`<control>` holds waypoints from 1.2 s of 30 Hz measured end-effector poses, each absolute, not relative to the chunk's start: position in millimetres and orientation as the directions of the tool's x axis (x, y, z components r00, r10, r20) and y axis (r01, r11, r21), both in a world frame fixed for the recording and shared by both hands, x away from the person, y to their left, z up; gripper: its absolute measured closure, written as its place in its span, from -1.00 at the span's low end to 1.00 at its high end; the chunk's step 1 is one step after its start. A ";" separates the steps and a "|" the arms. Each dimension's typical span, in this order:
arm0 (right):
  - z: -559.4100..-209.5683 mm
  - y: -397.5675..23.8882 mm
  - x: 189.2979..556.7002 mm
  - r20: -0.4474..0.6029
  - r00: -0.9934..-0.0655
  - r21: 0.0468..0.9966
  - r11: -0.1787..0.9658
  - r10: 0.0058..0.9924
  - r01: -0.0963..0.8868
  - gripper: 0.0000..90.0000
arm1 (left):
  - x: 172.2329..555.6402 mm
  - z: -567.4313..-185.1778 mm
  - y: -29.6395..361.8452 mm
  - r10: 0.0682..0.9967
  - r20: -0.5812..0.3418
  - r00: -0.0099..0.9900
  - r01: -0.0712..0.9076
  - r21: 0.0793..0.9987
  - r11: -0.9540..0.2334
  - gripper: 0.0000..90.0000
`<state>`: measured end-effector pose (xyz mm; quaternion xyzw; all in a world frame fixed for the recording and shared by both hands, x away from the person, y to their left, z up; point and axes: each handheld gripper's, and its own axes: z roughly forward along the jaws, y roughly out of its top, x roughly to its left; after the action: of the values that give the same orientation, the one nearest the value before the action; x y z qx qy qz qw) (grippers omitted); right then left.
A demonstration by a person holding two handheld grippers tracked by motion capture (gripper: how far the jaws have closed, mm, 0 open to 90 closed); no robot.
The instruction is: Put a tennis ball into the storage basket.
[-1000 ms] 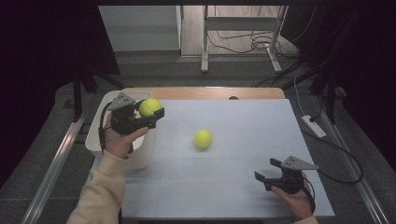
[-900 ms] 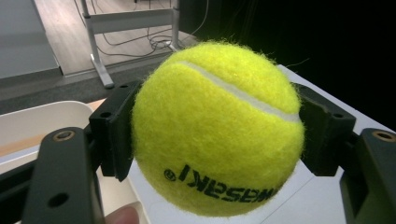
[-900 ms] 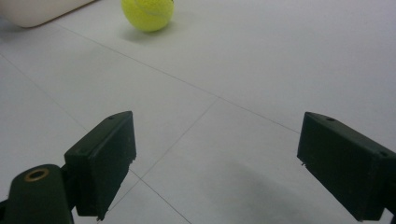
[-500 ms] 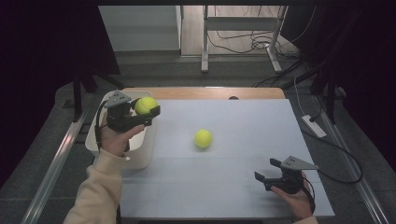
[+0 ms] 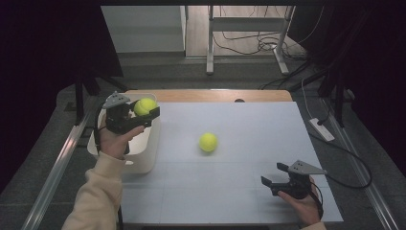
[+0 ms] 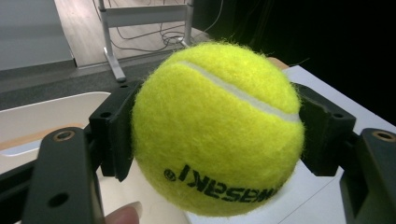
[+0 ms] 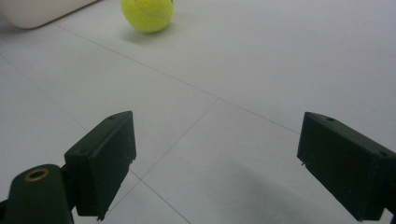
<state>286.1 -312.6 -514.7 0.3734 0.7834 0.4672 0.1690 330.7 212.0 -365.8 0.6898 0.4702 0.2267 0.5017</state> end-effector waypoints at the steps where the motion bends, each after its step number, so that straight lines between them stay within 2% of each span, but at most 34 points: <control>1: -514.7 -312.8 286.2 0.084 -0.664 0.858 0.284 0.743 0.427 -0.74 | 331.0 -366.0 212.5 0.877 -0.159 0.453 0.422 0.905 -0.054 -0.41; 20: -514.5 -313.1 286.5 0.082 -0.663 0.860 0.284 0.744 0.424 -0.74 | 346.3 -369.1 232.9 0.901 -0.181 0.394 0.481 0.876 -0.034 -0.41; 36: -514.6 -313.1 286.6 0.082 -0.663 0.860 0.284 0.745 0.425 -0.74 | 366.1 -371.3 249.3 0.936 -0.147 0.319 0.541 0.839 -0.052 -0.41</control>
<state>286.6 -313.1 -514.6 0.3736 0.7827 0.4677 0.1708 366.1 249.3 -371.3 0.6881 0.5368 0.2292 0.4311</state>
